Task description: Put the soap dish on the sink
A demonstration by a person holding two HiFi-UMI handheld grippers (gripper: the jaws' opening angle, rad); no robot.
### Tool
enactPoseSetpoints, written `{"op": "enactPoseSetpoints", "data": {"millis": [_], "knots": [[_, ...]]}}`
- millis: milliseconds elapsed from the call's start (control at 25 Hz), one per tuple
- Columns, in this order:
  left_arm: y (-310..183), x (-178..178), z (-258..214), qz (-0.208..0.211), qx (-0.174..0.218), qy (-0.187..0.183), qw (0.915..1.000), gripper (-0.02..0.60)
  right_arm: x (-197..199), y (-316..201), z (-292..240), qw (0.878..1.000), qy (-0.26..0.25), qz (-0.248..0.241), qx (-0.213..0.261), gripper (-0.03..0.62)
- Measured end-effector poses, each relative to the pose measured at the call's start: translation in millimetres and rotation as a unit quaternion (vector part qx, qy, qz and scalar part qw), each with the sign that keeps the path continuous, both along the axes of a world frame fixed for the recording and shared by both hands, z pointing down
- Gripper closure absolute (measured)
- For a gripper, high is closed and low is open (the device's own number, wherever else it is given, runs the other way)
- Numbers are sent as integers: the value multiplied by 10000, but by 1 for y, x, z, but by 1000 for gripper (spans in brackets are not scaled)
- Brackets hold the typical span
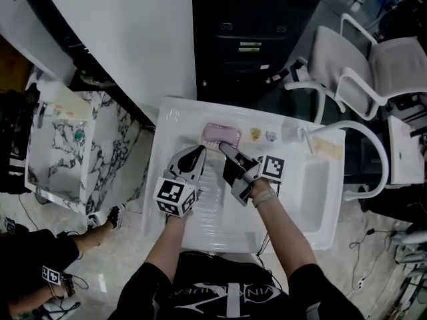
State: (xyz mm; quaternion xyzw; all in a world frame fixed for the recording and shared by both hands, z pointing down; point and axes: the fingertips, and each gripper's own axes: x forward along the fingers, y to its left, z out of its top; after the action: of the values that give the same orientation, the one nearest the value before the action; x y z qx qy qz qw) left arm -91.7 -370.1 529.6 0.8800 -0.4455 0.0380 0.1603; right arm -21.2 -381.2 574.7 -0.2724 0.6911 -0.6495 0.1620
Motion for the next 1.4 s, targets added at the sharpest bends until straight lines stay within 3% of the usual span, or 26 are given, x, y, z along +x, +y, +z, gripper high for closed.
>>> {"op": "enactPoseSetpoints", "data": {"millis": [160, 320, 1200, 1400], "knots": [[-6, 7, 9, 80, -63, 9, 9999, 565, -10, -9, 8, 9993, 156, -276, -205, 497], [-11, 9, 17, 95, -142, 3, 9999, 565, -17, -22, 9, 9988, -65, -352, -321, 497], [-24, 25, 31, 332, -378, 201, 9985, 566, -27, -36, 9, 9907, -755, -353, -1076, 495], [-22, 27, 35, 383, -447, 194, 9981, 565, -30, -34, 6, 9905, -725, -622, -989, 425]]}}
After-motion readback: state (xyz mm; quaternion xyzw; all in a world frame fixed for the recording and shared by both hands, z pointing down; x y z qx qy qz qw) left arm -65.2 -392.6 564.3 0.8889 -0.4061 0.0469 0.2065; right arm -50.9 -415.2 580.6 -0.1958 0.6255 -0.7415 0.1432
